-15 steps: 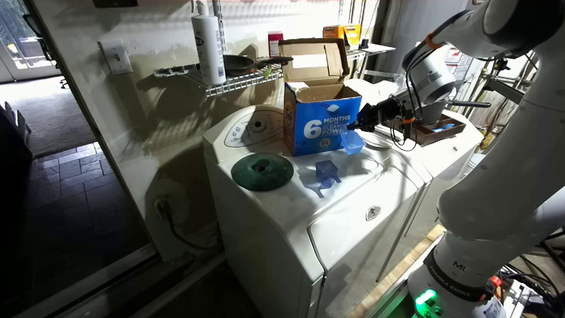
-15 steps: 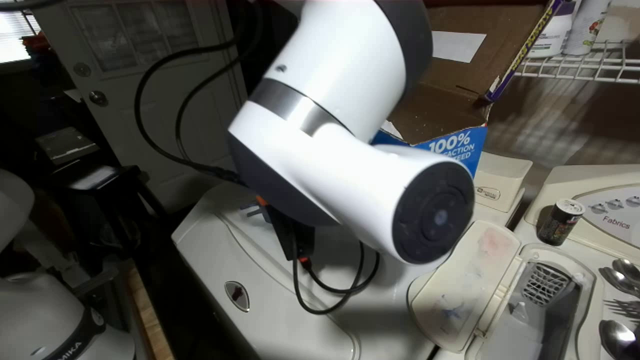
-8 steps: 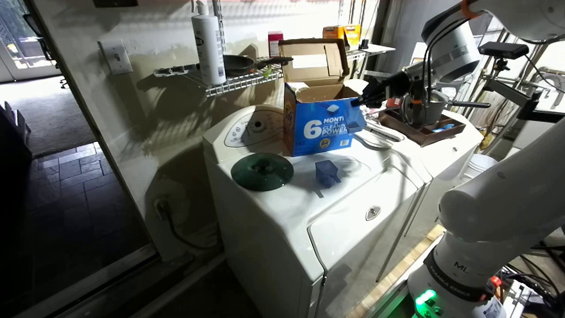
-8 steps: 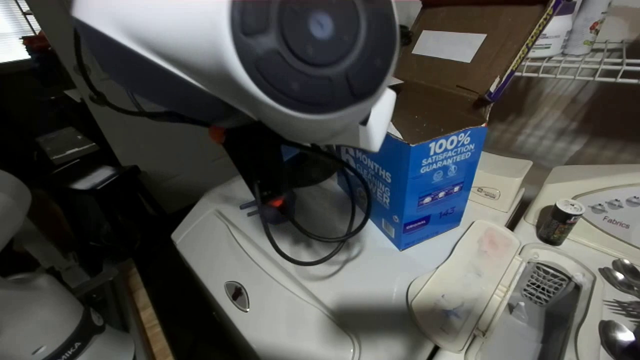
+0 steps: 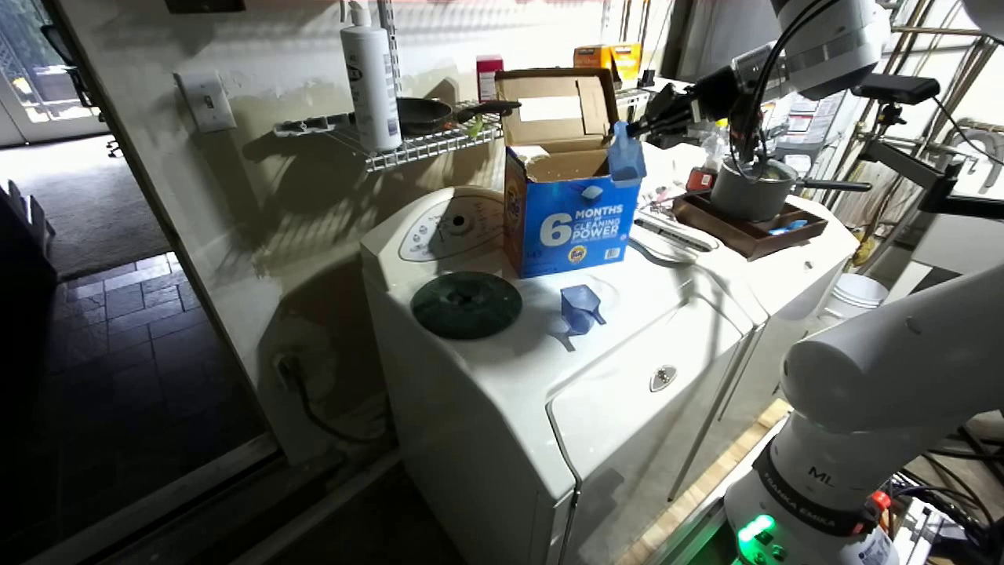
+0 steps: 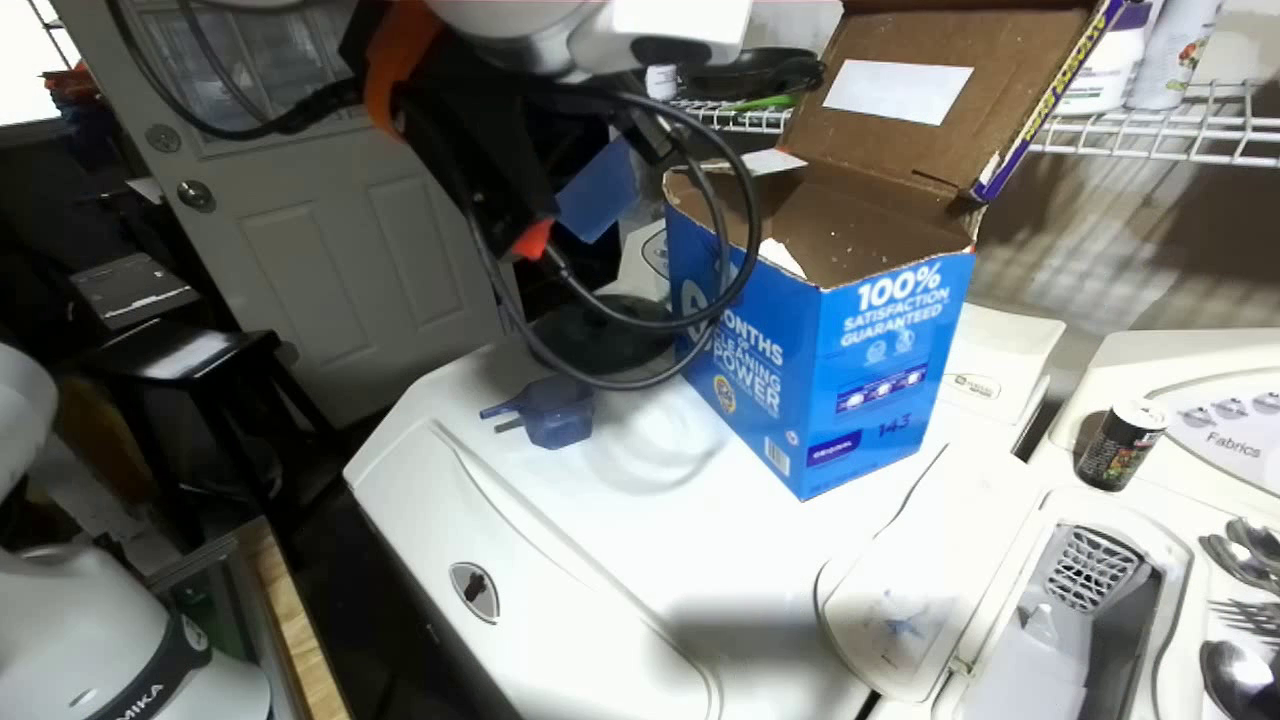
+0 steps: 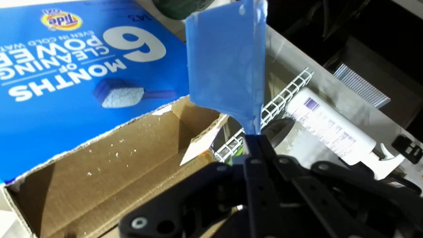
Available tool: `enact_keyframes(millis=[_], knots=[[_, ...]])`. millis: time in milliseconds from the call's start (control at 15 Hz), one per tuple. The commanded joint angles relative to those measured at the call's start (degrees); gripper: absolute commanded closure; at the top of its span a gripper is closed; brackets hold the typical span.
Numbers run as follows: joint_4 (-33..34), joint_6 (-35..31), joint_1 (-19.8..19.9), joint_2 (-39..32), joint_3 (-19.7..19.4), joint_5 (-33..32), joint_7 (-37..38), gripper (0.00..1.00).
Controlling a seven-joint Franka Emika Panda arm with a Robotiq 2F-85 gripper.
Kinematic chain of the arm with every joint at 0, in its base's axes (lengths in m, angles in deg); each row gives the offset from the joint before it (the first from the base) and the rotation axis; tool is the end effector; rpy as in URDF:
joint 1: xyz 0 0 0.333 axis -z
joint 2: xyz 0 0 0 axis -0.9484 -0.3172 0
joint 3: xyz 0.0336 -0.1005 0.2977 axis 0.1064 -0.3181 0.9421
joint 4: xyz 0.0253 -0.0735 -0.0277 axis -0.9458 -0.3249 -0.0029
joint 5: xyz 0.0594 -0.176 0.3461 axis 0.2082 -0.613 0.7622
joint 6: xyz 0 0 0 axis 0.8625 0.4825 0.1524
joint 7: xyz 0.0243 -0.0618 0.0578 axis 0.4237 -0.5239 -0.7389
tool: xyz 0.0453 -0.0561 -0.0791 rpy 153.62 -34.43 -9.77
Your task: Pour the contents in the blue item into the box
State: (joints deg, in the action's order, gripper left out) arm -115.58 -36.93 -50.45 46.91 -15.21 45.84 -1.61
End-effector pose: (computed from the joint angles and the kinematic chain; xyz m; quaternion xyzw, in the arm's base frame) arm 0.3707 -0.2253 0.5352 -0.8574 0.1040 -0.3670 0.3454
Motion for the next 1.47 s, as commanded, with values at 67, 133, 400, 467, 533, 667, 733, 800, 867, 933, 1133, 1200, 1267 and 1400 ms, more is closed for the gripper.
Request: enact_keyframes(millis=[67,133,400,467,533,667,733,800,867,933,1133,1200,1267,1400], knots=[[2.4,-7.5,-2.9,0.5,0.1,-0.3,1.2,0.99],[3.1,-8.4,-3.6,0.1,-0.2,-0.1,1.1,0.99],[6.7,-12.9,-5.8,-1.4,-0.6,0.4,0.0,0.99],[7.7,-14.7,-6.2,-2.1,-0.4,-0.1,-0.6,0.99],[8.5,-17.0,-6.6,-2.7,0.0,-0.6,-0.9,0.99],[9.7,-22.8,-7.4,-4.3,1.0,-1.5,-1.3,0.99],[10.4,-25.7,-7.9,-5.2,1.3,-2.0,-1.5,0.99],[10.9,-28.7,-8.4,-6.3,1.6,-2.7,-1.6,0.99],[11.4,-31.9,-9.0,-7.4,1.9,-3.7,-1.8,0.99],[11.9,-34.9,-9.6,-8.6,2.1,-4.9,-1.7,0.99],[13.4,-43.0,-8.9,-12.7,4.4,-7.6,-2.4,0.99],[13.8,-45.2,-9.1,-13.9,5.0,-8.7,-2.8,0.99],[14.0,-47.3,-9.1,-14.9,5.6,-9.9,-3.1,0.99],[14.1,-50.4,-8.8,-16.6,7.0,-13.0,-2.9,0.99]])
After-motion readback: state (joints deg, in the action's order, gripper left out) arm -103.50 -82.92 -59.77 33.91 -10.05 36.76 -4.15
